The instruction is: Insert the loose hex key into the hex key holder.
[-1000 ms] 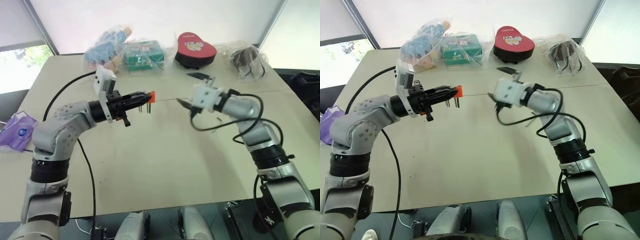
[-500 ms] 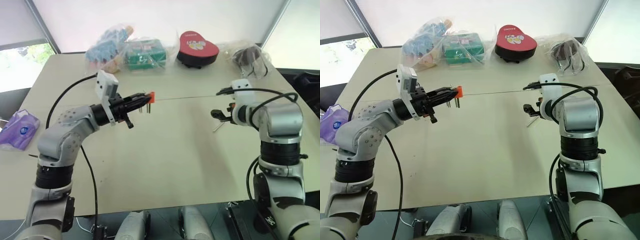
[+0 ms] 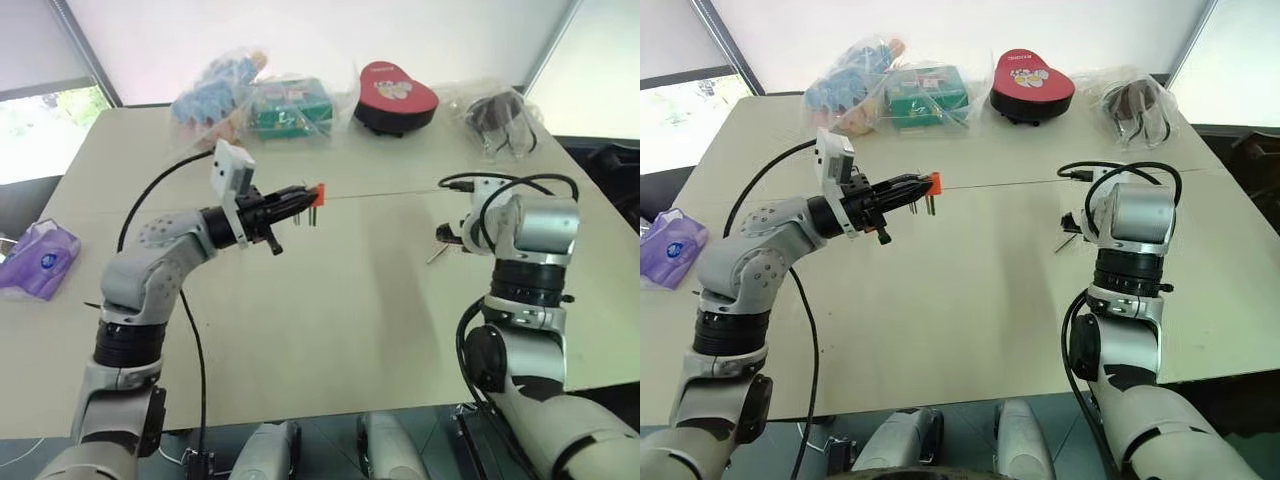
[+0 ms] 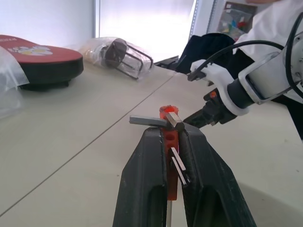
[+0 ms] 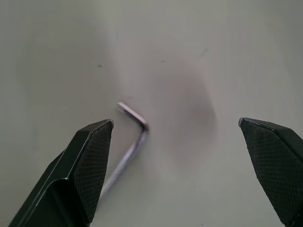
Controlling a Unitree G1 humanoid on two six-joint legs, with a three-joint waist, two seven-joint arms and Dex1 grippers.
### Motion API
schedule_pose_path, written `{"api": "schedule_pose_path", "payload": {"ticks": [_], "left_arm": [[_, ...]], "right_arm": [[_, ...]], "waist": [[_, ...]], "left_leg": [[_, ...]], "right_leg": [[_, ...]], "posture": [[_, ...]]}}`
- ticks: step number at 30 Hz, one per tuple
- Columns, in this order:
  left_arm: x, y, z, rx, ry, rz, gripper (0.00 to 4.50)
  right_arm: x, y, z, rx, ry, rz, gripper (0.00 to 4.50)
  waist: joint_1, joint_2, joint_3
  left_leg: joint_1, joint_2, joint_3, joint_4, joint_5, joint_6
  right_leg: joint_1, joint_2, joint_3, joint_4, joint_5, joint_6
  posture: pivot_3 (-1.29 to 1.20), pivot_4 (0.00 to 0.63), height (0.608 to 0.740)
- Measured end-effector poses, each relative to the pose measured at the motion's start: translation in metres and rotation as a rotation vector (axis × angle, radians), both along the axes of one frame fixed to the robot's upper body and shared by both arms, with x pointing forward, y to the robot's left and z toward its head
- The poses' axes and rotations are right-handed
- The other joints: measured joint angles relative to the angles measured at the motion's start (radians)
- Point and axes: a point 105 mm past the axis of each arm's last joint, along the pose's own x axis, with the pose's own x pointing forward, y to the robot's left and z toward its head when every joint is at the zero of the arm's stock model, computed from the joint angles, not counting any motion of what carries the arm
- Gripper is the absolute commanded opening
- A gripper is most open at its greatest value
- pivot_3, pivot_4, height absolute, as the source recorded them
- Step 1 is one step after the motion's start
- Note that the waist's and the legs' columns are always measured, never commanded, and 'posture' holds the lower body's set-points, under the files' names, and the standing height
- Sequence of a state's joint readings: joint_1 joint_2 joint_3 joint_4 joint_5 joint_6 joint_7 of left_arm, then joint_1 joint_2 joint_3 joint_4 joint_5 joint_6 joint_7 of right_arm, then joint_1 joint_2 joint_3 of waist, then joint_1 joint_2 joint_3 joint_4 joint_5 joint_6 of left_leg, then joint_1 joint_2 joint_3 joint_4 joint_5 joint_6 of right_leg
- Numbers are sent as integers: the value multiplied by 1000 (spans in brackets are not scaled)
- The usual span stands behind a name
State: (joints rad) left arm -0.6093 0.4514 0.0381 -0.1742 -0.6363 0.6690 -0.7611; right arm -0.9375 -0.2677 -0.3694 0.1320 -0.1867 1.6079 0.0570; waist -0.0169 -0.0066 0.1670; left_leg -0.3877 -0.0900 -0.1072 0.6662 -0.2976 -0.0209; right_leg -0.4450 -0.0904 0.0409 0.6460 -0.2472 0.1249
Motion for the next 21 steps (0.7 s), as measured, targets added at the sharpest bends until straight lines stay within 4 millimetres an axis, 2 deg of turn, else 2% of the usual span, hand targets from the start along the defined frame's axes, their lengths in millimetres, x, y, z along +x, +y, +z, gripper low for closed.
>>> {"api": "schedule_pose_path", "payload": {"ticks": [3, 8, 13, 21], "left_arm": [[2, -2, -1, 9, 2, -2, 73], [3, -4, -1, 7, -7, -15, 73], [5, -3, -3, 3, 1, -16, 73], [5, -7, 0, -9, -18, -26, 73]], "right_arm": [[-1, -3, -2, 6, 12, -36, 4410], [0, 8, -3, 19, 5, -18, 4410], [2, 21, 14, 1, -76, 35, 4410], [-2, 40, 3, 24, -48, 49, 4410]], "waist": [[-2, 0, 0], [-8, 1, 0], [-7, 1, 0], [-5, 1, -1]], "left_leg": [[0, 0, 0, 0, 0, 0], [0, 0, 0, 0, 0, 0], [0, 0, 0, 0, 0, 0], [0, 0, 0, 0, 0, 0]], "right_leg": [[0, 0, 0, 1, 0, 0], [-1, 0, 0, 1, 0, 0], [-1, 0, 0, 1, 0, 0], [-1, 0, 0, 2, 0, 0]], "posture": [[0, 150, 740], [0, 150, 740], [0, 150, 740], [0, 150, 740]]}}
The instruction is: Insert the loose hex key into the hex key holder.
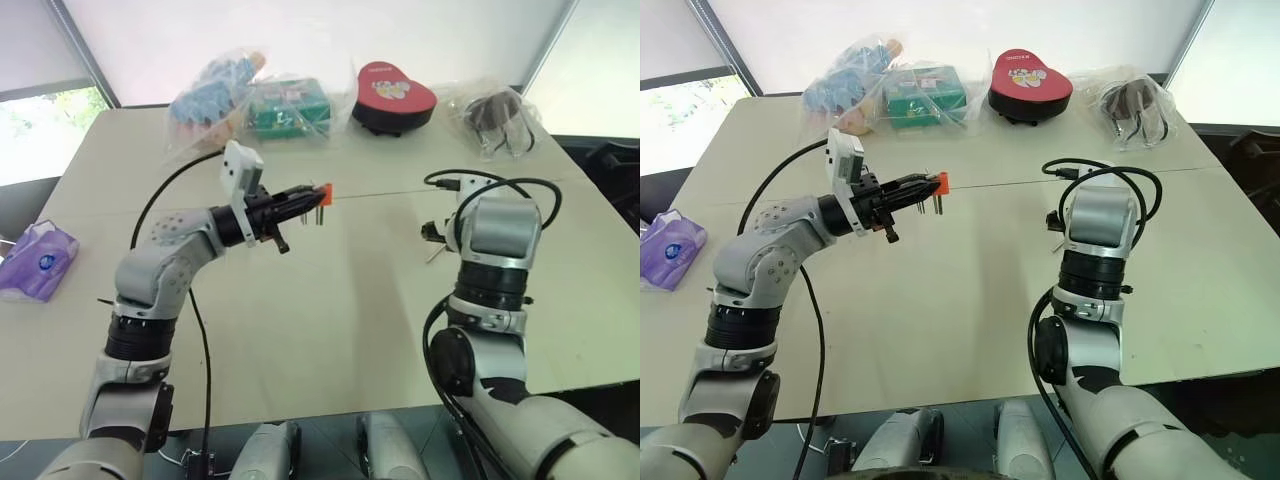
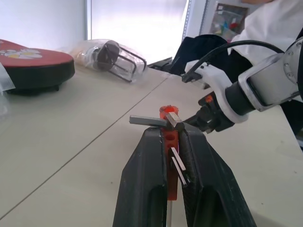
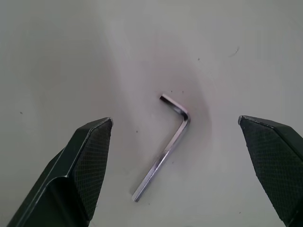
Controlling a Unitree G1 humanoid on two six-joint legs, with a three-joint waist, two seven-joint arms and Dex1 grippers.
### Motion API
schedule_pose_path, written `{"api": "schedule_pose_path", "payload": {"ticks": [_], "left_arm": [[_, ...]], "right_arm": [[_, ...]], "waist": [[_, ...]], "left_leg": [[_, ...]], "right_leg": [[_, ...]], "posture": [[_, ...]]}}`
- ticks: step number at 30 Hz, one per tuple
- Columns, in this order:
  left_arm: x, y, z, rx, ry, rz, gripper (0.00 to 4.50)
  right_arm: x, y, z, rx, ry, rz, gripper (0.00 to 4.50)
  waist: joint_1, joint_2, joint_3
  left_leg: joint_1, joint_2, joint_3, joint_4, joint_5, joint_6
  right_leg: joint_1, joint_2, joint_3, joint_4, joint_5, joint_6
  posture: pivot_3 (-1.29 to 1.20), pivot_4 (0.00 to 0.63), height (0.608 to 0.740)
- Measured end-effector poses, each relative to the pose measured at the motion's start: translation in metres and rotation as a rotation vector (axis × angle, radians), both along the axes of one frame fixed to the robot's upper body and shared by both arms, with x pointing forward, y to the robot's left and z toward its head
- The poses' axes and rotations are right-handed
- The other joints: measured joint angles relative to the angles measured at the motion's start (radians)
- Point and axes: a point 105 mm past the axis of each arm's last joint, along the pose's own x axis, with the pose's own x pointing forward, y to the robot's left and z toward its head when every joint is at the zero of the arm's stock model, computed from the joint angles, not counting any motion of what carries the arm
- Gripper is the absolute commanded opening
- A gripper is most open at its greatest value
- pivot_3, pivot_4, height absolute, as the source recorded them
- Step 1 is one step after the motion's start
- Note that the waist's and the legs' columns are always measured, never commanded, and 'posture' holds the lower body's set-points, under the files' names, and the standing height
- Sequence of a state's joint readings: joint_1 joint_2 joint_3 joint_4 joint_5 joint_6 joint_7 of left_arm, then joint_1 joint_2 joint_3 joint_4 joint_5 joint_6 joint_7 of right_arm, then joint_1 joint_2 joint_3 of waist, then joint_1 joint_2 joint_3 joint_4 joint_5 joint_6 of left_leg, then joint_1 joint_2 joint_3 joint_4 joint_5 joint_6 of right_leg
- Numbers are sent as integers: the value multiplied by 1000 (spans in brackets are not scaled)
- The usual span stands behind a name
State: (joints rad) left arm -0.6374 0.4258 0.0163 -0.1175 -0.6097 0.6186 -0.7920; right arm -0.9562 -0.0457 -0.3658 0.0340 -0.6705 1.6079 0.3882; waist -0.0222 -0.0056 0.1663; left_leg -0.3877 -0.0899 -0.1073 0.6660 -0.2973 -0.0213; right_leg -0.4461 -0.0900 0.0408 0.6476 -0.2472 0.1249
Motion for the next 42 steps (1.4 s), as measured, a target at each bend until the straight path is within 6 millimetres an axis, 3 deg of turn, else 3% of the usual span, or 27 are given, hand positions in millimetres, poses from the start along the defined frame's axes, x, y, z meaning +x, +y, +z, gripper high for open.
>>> {"api": "schedule_pose_path", "payload": {"ticks": [10, 13, 19, 28, 33, 42], "left_arm": [[3, 1, -3, 5, 10, 7, 73], [3, 1, -3, 5, 10, 9, 73], [3, 2, -3, 6, 10, 14, 73], [4, 2, -2, 5, 9, 25, 73], [5, 1, -2, -3, 11, 32, 73], [5, -6, -3, -21, 16, 23, 73]], "right_arm": [[-13, 0, -16, 17, 105, -61, 4410], [-16, -2, -21, 28, 138, -59, 3091], [-13, 3, -22, 49, 159, -23, 36], [-8, 3, -12, 14, 84, 74, 36], [-2, 14, 6, -70, -189, 241, 36], [-6, 72, 47, 158, -750, 606, 36]], "waist": [[-2, 0, 0], [-5, 0, 0], [-14, 0, 0], [-22, 0, 0], [-22, 0, 0], [-22, 0, 0]], "left_leg": [[0, 0, 0, 0, 0, 0], [0, 0, 0, 0, 0, 0], [0, 0, -1, 0, 0, -1], [0, 0, -1, -1, 0, -1], [0, 0, -1, -1, 0, -1], [0, 0, -1, -1, 0, -1]], "right_leg": [[0, 0, 0, 1, 0, 0], [0, 0, 0, 1, 0, 0], [0, 0, 0, 1, 0, 0], [-1, -1, 0, 1, 0, 0], [-1, -1, 0, 1, 0, 0], [-1, 0, 0, 1, 0, 0]], "posture": [[0, 150, 740], [0, 150, 740], [0, 150, 740], [0, 150, 740], [0, 150, 740], [0, 150, 740]]}}
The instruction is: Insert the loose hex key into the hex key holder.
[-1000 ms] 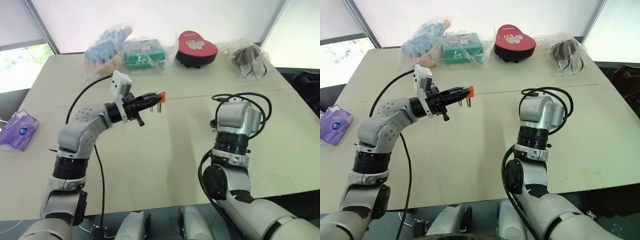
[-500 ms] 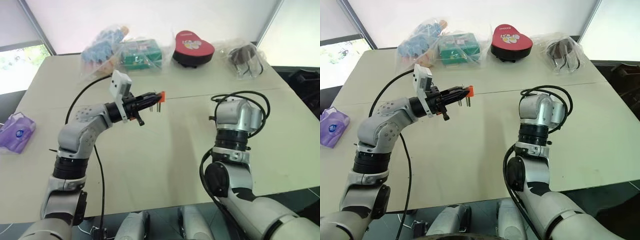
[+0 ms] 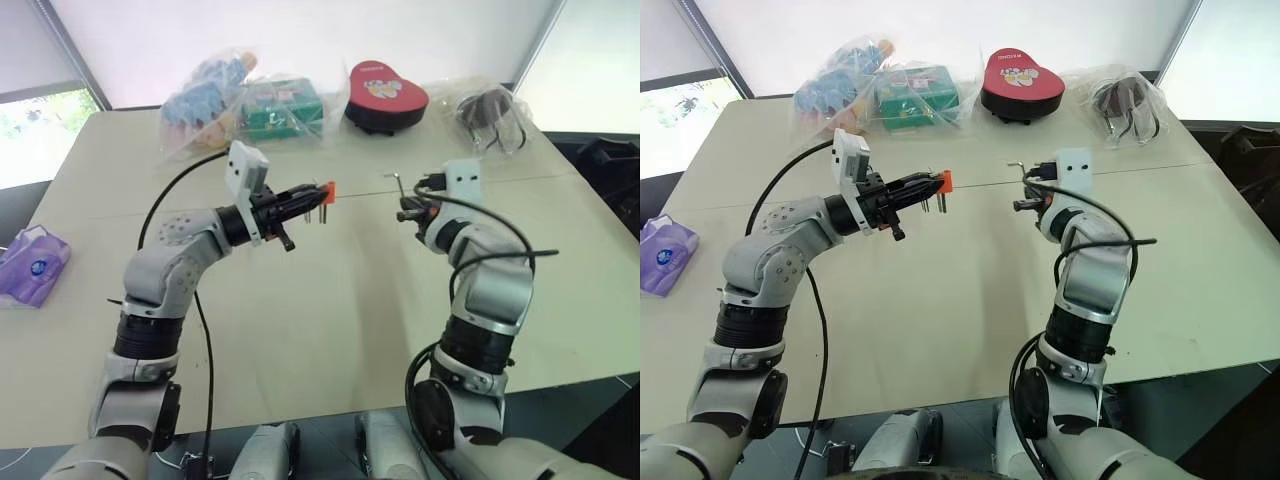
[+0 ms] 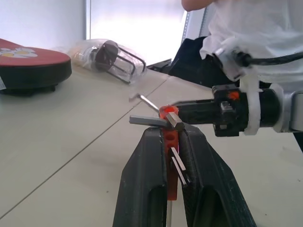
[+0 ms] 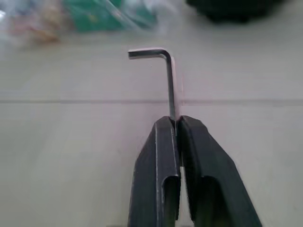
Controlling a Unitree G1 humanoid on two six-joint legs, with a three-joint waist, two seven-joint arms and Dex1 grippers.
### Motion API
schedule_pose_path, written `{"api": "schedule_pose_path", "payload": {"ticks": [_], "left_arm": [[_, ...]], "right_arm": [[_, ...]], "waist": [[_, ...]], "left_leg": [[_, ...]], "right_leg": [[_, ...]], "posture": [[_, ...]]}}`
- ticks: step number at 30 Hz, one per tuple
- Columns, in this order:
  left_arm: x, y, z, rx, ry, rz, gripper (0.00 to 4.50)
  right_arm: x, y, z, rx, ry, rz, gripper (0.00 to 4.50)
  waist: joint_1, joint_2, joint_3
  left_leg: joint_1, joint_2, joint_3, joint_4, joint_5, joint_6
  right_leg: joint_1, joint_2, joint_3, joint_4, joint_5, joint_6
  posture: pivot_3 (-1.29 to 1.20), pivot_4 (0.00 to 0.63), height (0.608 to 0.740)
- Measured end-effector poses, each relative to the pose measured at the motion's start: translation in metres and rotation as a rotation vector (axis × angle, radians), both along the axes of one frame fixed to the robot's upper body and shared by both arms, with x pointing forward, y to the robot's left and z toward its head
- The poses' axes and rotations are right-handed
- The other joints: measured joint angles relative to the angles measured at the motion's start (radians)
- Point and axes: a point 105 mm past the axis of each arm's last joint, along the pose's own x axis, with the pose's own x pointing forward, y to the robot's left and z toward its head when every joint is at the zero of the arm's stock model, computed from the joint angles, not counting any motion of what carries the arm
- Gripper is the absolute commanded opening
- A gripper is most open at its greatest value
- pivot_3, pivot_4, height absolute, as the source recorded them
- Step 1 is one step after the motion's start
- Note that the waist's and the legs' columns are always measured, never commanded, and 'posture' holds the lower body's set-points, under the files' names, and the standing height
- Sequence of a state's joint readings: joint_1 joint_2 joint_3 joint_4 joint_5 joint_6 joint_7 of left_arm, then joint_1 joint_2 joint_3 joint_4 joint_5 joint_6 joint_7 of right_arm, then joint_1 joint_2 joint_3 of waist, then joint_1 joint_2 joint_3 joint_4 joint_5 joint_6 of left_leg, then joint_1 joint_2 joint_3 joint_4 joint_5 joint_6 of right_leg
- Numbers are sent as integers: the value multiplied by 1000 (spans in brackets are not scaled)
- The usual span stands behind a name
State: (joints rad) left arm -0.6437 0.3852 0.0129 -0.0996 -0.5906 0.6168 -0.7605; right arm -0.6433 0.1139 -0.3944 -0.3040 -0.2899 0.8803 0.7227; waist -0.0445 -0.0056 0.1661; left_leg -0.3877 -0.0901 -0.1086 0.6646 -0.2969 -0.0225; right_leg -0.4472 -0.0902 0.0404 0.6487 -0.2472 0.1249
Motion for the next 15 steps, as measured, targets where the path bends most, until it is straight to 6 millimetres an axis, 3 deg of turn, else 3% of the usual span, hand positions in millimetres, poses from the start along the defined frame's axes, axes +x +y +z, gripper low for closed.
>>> {"api": "schedule_pose_path", "payload": {"ticks": [5, 7, 9, 12, 15], "left_arm": [[4, -3, 10, -3, -22, 0, 73], [4, -3, 12, -1, -29, 0, 73], [4, -3, 12, 4, -30, 1, 73], [4, 0, 11, 14, -31, 6, 73], [4, 1, 11, 19, -32, 6, 73]], "right_arm": [[-7, 18, 21, 34, -183, 90, 36], [-9, 24, 3, -83, -146, 130, 36], [-11, 20, -33, -257, -22, 176, 36], [-22, -8, -78, -501, 166, 221, 36], [-31, -34, -83, -606, 275, 259, 36]], "waist": [[1, 0, 0], [1, 0, 0], [4, 0, 0], [9, 0, 0], [9, -1, 0]], "left_leg": [[0, 0, 0, 0, 0, 0], [0, 0, 0, 0, 0, 0], [0, -1, 0, 1, 0, 0], [0, -1, 1, 1, 0, 0], [0, 0, 1, 1, 0, 0]], "right_leg": [[0, 0, 0, 0, 0, 0], [0, 0, 0, 0, 0, 0], [1, 0, 0, 0, 0, 0], [1, -1, 0, -2, 0, 0], [2, 0, 0, -2, 0, 0]], "posture": [[0, 150, 740], [0, 150, 740], [0, 150, 740], [0, 150, 740], [0, 150, 740]]}}
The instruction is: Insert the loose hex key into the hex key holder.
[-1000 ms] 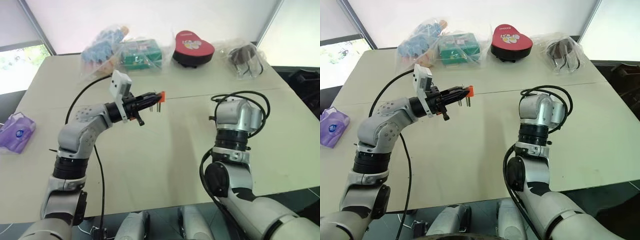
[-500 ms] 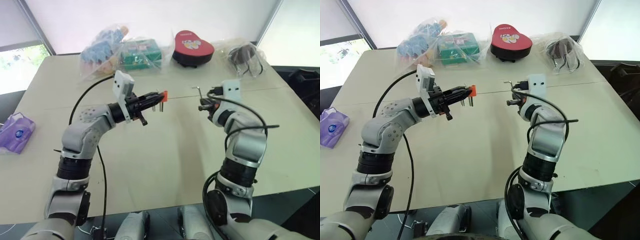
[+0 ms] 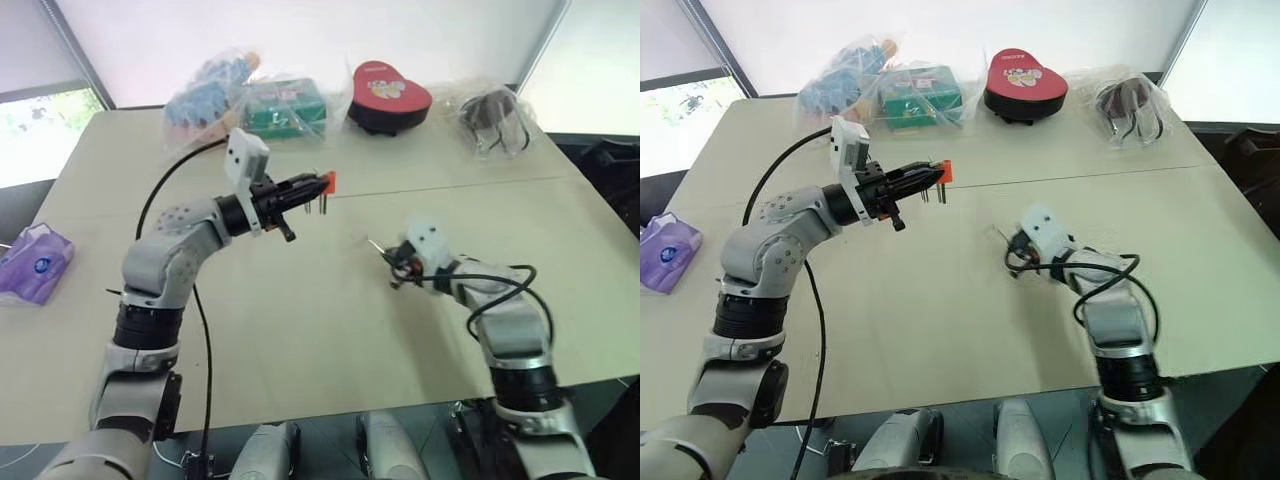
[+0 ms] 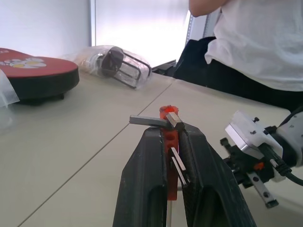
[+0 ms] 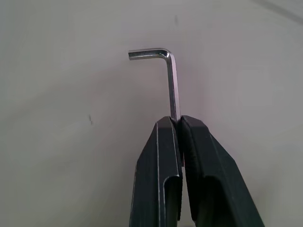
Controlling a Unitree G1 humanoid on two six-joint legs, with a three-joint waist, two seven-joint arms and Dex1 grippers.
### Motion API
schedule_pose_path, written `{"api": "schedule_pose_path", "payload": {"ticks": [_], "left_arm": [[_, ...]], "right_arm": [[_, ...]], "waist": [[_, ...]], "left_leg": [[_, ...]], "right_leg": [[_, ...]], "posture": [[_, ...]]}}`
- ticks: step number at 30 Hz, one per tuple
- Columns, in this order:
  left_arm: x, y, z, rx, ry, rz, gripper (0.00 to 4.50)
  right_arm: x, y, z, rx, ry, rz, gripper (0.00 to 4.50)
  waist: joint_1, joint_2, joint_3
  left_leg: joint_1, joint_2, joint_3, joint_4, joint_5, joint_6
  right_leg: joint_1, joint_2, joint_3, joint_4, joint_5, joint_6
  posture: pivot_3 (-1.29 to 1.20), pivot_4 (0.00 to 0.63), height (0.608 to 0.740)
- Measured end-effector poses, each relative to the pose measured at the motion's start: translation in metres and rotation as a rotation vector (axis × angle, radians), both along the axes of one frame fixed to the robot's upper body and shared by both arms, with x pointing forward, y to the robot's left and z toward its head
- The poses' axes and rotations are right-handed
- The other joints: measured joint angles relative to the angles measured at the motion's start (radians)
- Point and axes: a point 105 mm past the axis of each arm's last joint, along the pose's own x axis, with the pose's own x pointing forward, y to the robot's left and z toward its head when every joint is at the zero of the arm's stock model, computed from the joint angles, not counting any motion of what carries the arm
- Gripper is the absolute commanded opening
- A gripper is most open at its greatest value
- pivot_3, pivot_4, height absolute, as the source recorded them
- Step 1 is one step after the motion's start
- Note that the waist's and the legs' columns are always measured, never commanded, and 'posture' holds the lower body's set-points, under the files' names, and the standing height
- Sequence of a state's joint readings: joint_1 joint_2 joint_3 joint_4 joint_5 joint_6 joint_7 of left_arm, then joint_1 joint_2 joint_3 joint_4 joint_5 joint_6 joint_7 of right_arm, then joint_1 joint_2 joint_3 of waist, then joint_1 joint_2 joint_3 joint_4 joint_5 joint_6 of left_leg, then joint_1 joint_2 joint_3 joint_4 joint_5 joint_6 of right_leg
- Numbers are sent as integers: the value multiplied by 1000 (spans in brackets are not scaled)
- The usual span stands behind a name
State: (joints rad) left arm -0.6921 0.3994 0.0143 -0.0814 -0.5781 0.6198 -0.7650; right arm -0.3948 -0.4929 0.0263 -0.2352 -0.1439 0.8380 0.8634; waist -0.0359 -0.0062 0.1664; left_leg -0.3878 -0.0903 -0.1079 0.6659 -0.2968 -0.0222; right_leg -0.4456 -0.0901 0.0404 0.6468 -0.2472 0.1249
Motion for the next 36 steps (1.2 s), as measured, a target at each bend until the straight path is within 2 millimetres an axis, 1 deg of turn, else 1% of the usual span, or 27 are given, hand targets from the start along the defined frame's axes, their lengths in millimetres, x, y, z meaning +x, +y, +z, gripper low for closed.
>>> {"api": "schedule_pose_path", "payload": {"ticks": [1, 4, 6, 7, 9, 10, 11, 12, 15, 17, 21, 23, 26, 28, 36], "left_arm": [[0, 0, 0, 2, 0, 0, 73], [0, 3, 0, 10, -1, 5, 73], [0, 4, -3, 12, 5, 10, 73], [0, 5, -4, 12, 11, 12, 73], [0, 6, -7, 11, 18, 16, 73], [0, 6, -7, 11, 19, 17, 73], [0, 6, -7, 11, 19, 19, 73], [0, 6, -7, 11, 18, 20, 73], [0, 6, -8, 10, 17, 24, 73], [0, 7, -8, 9, 17, 26, 73], [-1, 6, -8, 6, 13, 26, 73], [-1, 6, -7, 5, 10, 27, 73], [-1, 6, -7, 3, 6, 35, 73], [-1, 7, -7, 2, 6, 38, 73], [-2, 7, -7, 3, -1, 46, 73]], "right_arm": [[-4, -10, 2, -47, 36, 19, 36], [-10, -30, 15, -140, 72, 78, 36], [-12, -36, 25, -176, 71, 121, 36], [-13, -37, 27, -185, 79, 140, 353], [-15, -39, 23, -193, 114, 166, 1071], [-17, -39, 20, -198, 135, 182, 1556], [-18, -38, 18, -202, 148, 193, 2142], [-20, -37, 16, -211, 158, 210, 2535], [-21, -36, 10, -236, 177, 244, 2535], [-18, -34, 10, -233, 178, 250, 2535], [-3, -24, 23, -184, 132, 220, 2535], [2, -23, 24, -182, 126, 208, 2535], [6, -26, 16, -191, 153, 184, 2535], [7, -28, 6, -192, 190, 168, 2535], [13, -27, 4, -173, 195, 155, 2535]], "waist": [[-1, 0, 0], [-1, 0, 0], [0, -1, 0], [0, -1, 0], [5, -1, 1], [10, -1, 1], [14, -1, 1], [20, -1, 1], [27, -2, 1], [28, -2, 1], [25, -2, 1], [25, -2, 1], [27, -2, 1], [28, -2, 1], [25, -3, 0]], "left_leg": [[0, 0, 0, 0, 0, 0], [0, 0, 0, 0, 0, 0], [0, 1, 0, 0, 0, 0], [0, 1, 0, 0, 0, 0], [0, 1, 0, 0, 0, 0], [0, 1, 0, 0, 0, 0], [0, 1, 1, 1, 0, 0], [0, 1, 1, 1, 0, 0], [0, 0, 1, 2, 0, 0], [0, 0, 1, 2, 0, 0], [0, 1, 1, 2, 0, 0], [0, 1, 0, 1, 0, 0], [0, 0, 0, 2, 0, 0], [0, 0, 0, 2, 0, 0], [0, 0, 0, 2, 0, 0]], "right_leg": [[0, 0, 0, 0, 0, 0], [0, 0, 0, -1, 0, 0], [1, 0, 0, -1, 0, 0], [1, 0, 0, -1, 0, 0], [1, 0, 0, -1, 0, 0], [1, 0, 0, -1, 0, 0], [1, 0, 0, -2, 0, 0], [1, 0, 0, -2, 0, 0], [2, 0, 0, -2, 0, 0], [2, -1, 0, -2, 0, 0], [1, 0, 0, -2, 0, 0], [1, 0, 0, -2, 0, 0], [2, -1, 0, -2, 0, 0], [2, -1, 0, -2, 0, 0], [2, 0, 0, -2, 0, 0]], "posture": [[0, 150, 740], [0, 150, 740], [0, 150, 740], [0, 150, 740], [0, 150, 740], [0, 150, 740], [0, 150, 740], [0, 150, 740], [0, 150, 740], [0, 150, 740], [0, 150, 740], [0, 150, 740], [0, 150, 740], [0, 150, 740], [0, 150, 740]]}}
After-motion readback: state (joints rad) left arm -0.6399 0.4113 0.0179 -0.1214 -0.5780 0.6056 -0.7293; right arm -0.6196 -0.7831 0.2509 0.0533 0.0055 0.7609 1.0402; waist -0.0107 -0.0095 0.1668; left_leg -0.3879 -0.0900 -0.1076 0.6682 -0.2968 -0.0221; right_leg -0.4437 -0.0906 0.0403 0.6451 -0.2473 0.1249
